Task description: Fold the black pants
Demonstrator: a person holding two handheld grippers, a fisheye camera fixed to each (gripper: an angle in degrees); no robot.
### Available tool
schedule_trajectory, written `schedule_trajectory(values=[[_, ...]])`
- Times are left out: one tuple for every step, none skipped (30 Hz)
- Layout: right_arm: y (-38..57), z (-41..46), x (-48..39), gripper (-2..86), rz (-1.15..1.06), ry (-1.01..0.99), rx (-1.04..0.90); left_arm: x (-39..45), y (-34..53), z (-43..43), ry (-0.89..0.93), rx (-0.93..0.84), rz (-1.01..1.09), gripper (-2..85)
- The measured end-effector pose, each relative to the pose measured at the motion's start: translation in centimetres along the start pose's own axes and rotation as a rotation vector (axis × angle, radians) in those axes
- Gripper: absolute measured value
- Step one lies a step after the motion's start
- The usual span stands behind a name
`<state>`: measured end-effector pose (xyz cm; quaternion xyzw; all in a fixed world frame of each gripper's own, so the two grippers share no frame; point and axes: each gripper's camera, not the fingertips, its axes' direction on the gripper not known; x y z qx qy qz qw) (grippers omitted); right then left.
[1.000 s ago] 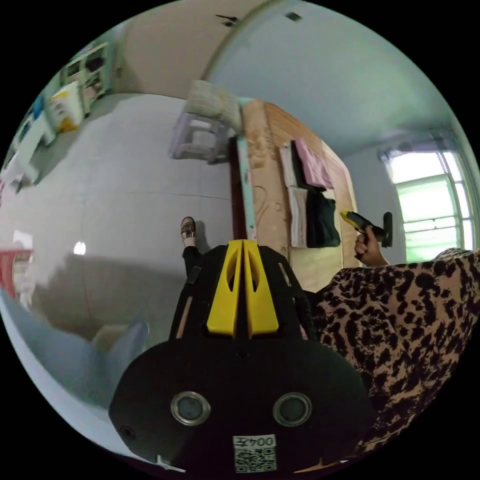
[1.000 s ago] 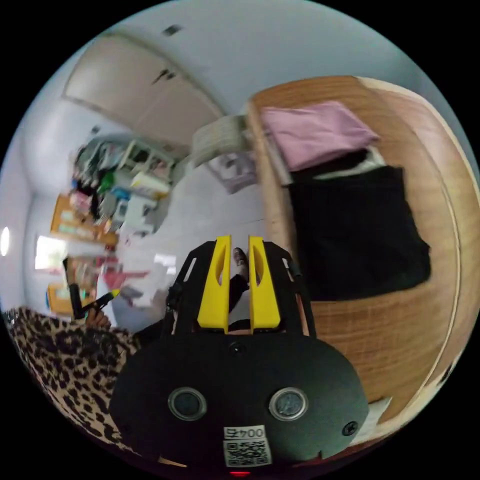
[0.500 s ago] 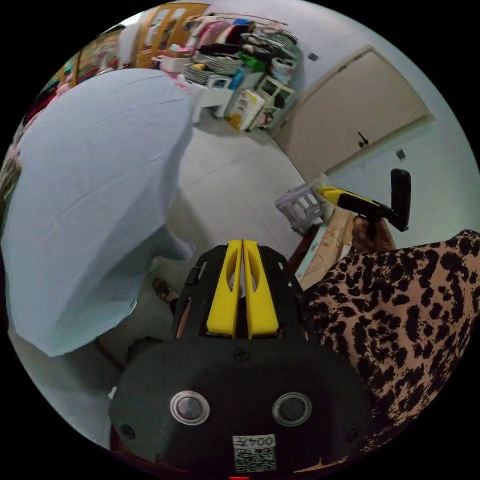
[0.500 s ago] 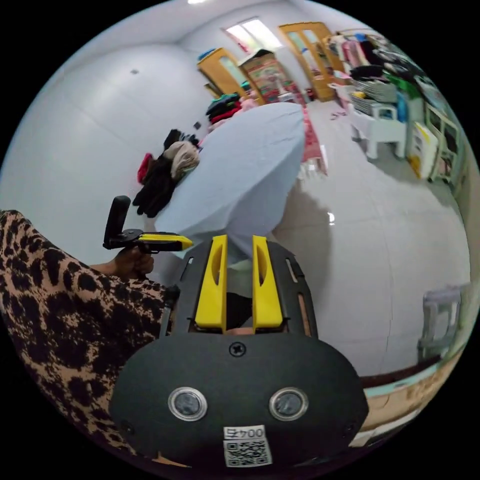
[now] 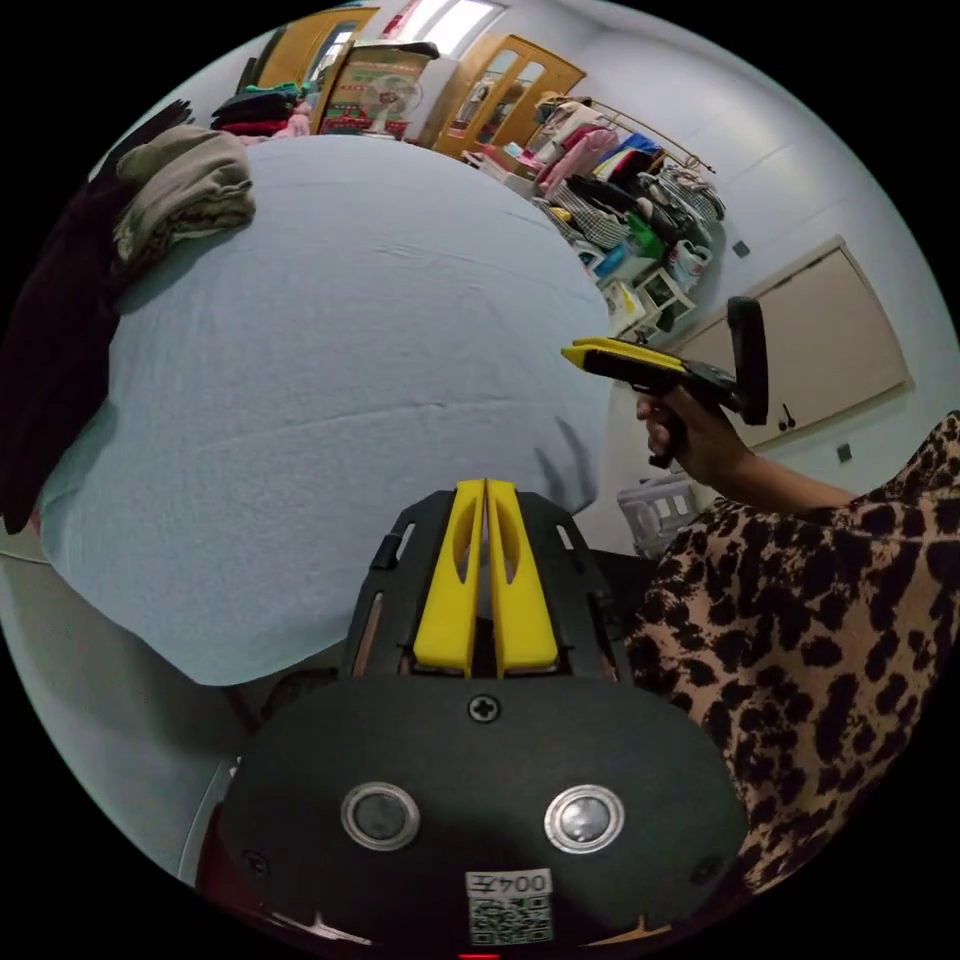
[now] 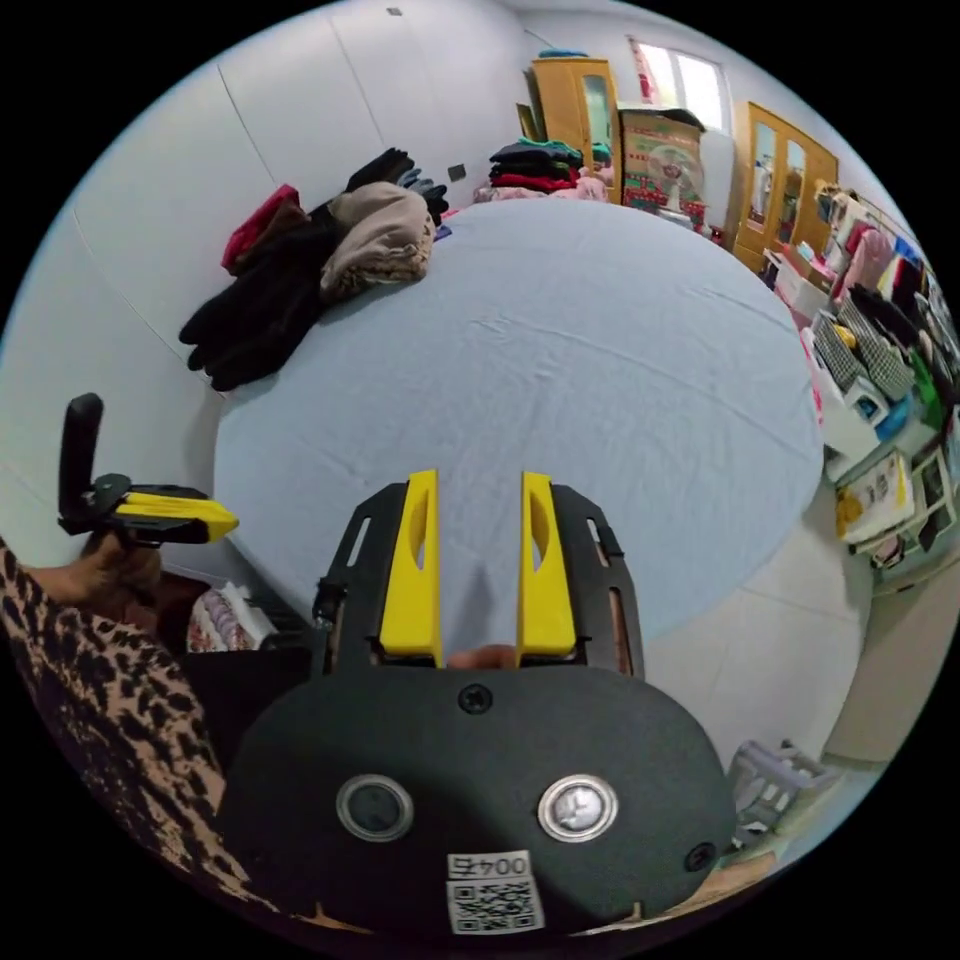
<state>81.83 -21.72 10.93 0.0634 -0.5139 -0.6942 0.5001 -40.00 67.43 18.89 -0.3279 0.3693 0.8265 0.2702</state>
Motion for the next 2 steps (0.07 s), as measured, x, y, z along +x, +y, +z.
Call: schedule_trajectory(values=[[-3.0, 1.9, 0.0, 12.3, -0.019, 0.022, -0.025, -1.9, -0.8, -1.7, -0.009, 0.004, -0.016, 0.1], [-6.0, 3.8, 0.1, 12.3, -0.043, 0.049, -0.062, -3.6, -1.5, -3.3, -0.011, 0.007, -0.036, 0.1]])
